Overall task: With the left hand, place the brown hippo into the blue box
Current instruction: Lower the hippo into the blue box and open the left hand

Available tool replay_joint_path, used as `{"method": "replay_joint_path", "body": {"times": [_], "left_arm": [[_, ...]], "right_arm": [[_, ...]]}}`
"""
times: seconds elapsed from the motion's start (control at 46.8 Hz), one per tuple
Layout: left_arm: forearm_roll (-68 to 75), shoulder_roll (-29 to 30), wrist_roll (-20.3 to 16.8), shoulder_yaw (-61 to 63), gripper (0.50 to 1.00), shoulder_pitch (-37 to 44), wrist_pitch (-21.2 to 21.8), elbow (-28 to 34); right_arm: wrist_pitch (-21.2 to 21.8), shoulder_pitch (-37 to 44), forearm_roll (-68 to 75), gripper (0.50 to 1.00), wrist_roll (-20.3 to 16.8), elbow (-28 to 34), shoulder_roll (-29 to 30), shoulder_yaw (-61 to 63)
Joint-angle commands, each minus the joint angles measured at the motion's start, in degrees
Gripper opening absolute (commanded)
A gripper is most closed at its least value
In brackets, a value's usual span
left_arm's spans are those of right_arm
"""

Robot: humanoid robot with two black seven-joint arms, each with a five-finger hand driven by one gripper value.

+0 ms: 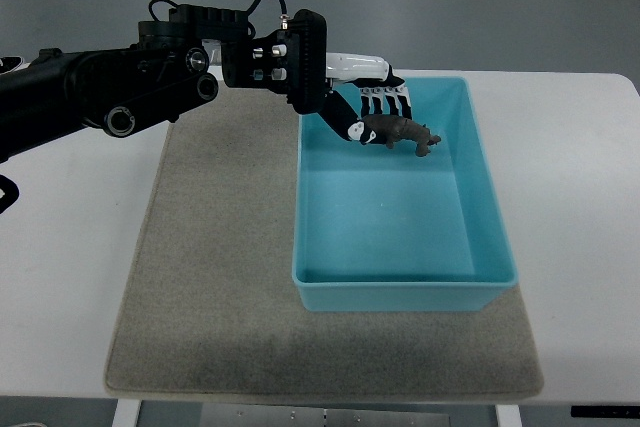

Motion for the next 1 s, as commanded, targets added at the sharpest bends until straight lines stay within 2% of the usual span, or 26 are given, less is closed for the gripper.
{"method": "replay_joint_path", "body": {"times": [0.0, 0.299, 0.599, 0.984], "left_arm": [[0.84, -1.35, 0.16, 0.65, 0.500, 1.16, -0.01, -0.02], [5.77, -3.90, 1.22, 0.66, 0.500, 4.50, 0.34, 0.24], [8.49, -5.48, 4.38, 0.92, 0.500, 5.65, 0.34, 0.33], [9.64, -6.27, 4.56, 0.92, 0.500, 7.14, 0.26, 0.24]], "right_arm": [[0.00, 0.00, 0.00, 0.936, 0.00, 0.00, 0.00, 0.00], [0.00, 0.00, 0.00, 0.936, 0.00, 0.00, 0.00, 0.00], [0.00, 0.00, 0.00, 0.936, 0.00, 0.00, 0.00, 0.00], [0.00, 0.00, 0.00, 0.936, 0.00, 0.00, 0.00, 0.00]]}}
